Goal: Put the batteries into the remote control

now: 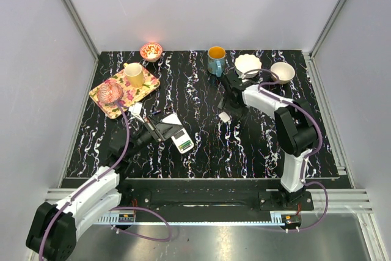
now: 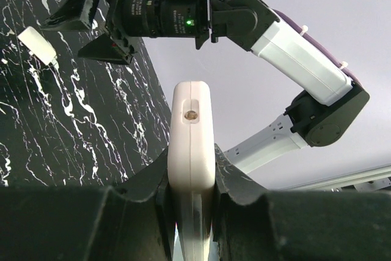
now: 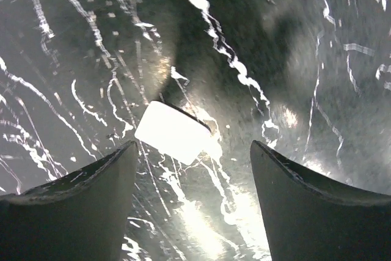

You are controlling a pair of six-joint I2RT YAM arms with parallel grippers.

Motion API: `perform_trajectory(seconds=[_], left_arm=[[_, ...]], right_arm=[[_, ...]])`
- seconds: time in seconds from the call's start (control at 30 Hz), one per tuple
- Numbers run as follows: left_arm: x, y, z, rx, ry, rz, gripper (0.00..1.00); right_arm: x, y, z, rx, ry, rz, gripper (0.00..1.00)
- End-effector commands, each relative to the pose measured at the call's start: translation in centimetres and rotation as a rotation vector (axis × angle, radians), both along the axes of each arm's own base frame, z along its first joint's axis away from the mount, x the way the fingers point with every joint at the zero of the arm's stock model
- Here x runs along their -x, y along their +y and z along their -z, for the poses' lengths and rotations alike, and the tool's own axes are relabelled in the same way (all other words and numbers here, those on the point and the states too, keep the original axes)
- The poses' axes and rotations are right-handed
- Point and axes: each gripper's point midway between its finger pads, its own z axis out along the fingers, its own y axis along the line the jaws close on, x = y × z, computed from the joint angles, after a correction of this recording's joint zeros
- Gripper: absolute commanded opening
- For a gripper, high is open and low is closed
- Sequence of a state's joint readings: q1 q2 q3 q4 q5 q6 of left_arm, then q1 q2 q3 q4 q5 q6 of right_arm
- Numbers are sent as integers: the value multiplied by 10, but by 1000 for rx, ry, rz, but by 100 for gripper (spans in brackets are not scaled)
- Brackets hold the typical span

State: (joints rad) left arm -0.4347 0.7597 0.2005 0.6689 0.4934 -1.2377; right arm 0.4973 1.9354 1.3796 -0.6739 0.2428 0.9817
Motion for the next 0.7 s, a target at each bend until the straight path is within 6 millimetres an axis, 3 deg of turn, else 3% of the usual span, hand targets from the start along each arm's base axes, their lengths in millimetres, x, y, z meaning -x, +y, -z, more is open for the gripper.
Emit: perform_trajectory(seconds=[0.0, 0.27, 0.67], left_arm=[[-6, 5, -15, 9, -68, -51, 0], [-9, 8, -12, -49, -81, -78, 0], [-9, 7, -9, -55, -77, -71, 0]], right_arm=[[-20, 9, -45, 120, -162, -513, 79], [-15, 13, -13, 181, -155, -814, 76], [-10, 30, 14, 179, -120, -915, 75]])
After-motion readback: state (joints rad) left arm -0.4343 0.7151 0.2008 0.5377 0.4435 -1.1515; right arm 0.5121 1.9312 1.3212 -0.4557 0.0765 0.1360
